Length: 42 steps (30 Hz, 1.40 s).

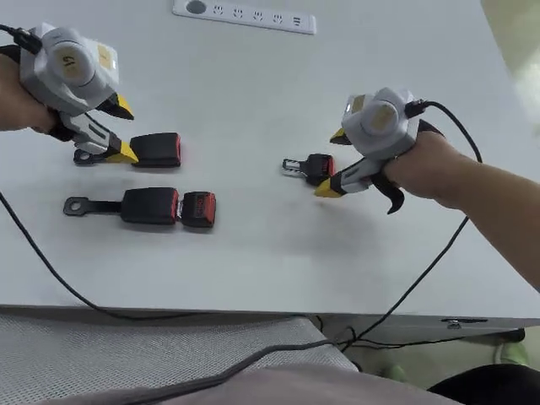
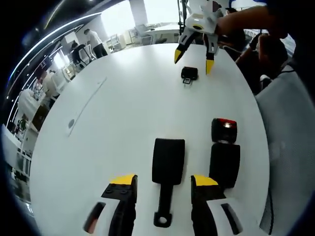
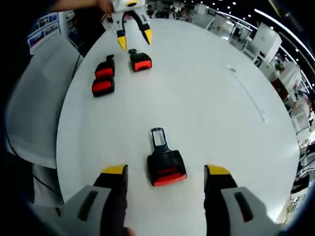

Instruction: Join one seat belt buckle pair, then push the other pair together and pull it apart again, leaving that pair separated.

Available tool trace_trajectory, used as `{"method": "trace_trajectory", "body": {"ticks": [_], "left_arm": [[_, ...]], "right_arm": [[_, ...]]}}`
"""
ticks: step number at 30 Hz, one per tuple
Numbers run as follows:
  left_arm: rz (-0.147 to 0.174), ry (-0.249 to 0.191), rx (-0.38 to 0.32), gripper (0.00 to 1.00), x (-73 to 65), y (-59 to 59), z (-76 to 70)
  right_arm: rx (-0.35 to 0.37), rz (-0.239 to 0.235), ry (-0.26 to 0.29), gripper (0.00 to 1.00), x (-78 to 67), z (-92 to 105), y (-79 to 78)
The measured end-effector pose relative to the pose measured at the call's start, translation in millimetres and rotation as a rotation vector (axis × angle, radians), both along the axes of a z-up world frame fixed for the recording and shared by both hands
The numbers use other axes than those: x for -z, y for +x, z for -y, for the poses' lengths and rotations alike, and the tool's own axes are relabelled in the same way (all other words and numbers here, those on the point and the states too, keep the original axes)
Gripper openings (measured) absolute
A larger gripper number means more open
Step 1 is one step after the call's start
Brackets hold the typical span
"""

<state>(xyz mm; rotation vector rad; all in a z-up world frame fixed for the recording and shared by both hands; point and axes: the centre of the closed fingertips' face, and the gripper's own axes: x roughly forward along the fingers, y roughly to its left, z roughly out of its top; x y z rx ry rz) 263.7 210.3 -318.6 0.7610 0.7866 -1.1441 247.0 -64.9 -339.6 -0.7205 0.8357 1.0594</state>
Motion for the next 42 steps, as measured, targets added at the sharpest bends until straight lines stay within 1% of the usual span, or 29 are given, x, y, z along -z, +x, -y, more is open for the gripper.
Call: {"method": "trace_trajectory", "body": {"ticks": [1,2,4,6,7,8,10,12,13,14,16,18,20,22,23,24,25,28,30,32,34,35,37,40,42], "left_arm": [[0.007,0.000,-0.012,0.46,-3.0,-5.1,-2.5],[0.007,0.001,-0.021,0.45,-4.5,-8.9,-4.9],[0.018,-0.015,-0.052,0.47,-9.0,-17.3,-9.1],[0.022,-0.026,-0.085,0.48,-12.6,-26.8,-14.2],[0.030,-0.032,-0.101,0.50,-15.0,-31.1,-17.0],[0.034,-0.039,-0.121,0.51,-16.7,-33.7,-19.0],[0.037,-0.051,-0.153,0.55,-20.8,-42.0,-23.8],[0.051,-0.060,-0.173,0.58,-26.1,-49.2,-28.3],[0.051,-0.062,-0.178,0.59,-27.0,-50.7,-29.2],[0.052,-0.069,-0.207,0.59,-29.8,-54.4,-33.5],[0.057,-0.077,-0.235,0.61,-34.5,-60.6,-38.8],[0.063,-0.092,-0.262,0.63,-40.3,-66.4,-42.6],[0.073,-0.103,-0.285,0.65,-45.7,-70.4,-46.0],[0.078,-0.118,-0.314,0.66,-50.2,-74.2,-49.7],[0.079,-0.120,-0.325,0.66,-50.8,-75.5,-51.6],[0.079,-0.112,-0.335,0.66,-50.3,-78.0,-55.1],[0.079,-0.107,-0.342,0.67,-49.6,-79.5,-57.9],[0.081,-0.112,-0.369,0.69,-54.1,-85.8,-63.8],[0.085,-0.115,-0.386,0.71,-58.1,-90.0,-68.1],[0.084,-0.118,-0.415,0.73,-61.6,-94.2,-73.9],[0.095,-0.127,-0.424,0.75,-65.2,-97.6,-77.2],[0.099,-0.131,-0.440,0.76,-66.7,-99.8,-80.6],[0.105,-0.138,-0.461,0.79,-68.0,-102.7,-85.4],[0.122,-0.145,-0.490,0.86,-67.8,-107.5,-94.5],[0.120,-0.154,-0.535,0.89,-67.0,-109.3,-100.7]], "right_arm": [[0.000,-0.003,0.026,0.64,-4.5,-3.3,-5.4],[-0.002,0.000,0.034,0.63,-6.9,-4.5,-8.8],[0.004,0.015,0.030,0.64,-9.5,-4.7,-15.3],[0.007,0.013,0.033,0.64,-11.7,-5.4,-23.6],[0.017,0.010,0.037,0.65,-12.8,-5.6,-26.2],[0.028,0.013,0.054,0.66,-16.1,-7.1,-30.2],[0.041,0.022,0.067,0.67,-21.2,-7.4,-35.9],[0.054,0.048,0.080,0.71,-27.6,-7.0,-37.7],[0.065,0.057,0.087,0.73,-30.8,-6.7,-38.0],[0.082,0.071,0.099,0.75,-34.5,-6.2,-36.9],[0.107,0.081,0.121,0.80,-41.6,-5.6,-38.9],[0.118,0.090,0.128,0.84,-46.4,-4.2,-43.0],[0.129,0.096,0.137,0.86,-49.8,-3.1,-45.8],[0.159,0.090,0.165,0.87,-54.5,-2.3,-49.7],[0.180,0.101,0.173,0.87,-58.2,-0.2,-50.2],[0.191,0.121,0.180,0.87,-61.5,0.8,-49.2],[0.189,0.121,0.183,0.87,-63.5,1.1,-51.9],[0.192,0.121,0.183,0.90,-64.8,2.2,-57.3],[0.193,0.112,0.188,0.90,-65.3,2.2,-62.0],[0.212,0.124,0.197,0.93,-66.7,3.4,-63.1],[0.230,0.126,0.209,0.95,-68.2,3.4,-65.4],[0.233,0.127,0.212,0.97,-68.5,2.9,-66.2],[0.244,0.137,0.212,1.00,-69.0,3.1,-67.0],[0.253,0.143,0.219,1.00,-71.9,3.0,-68.1],[0.266,0.153,0.224,1.00,-74.6,4.4,-66.8]]}}
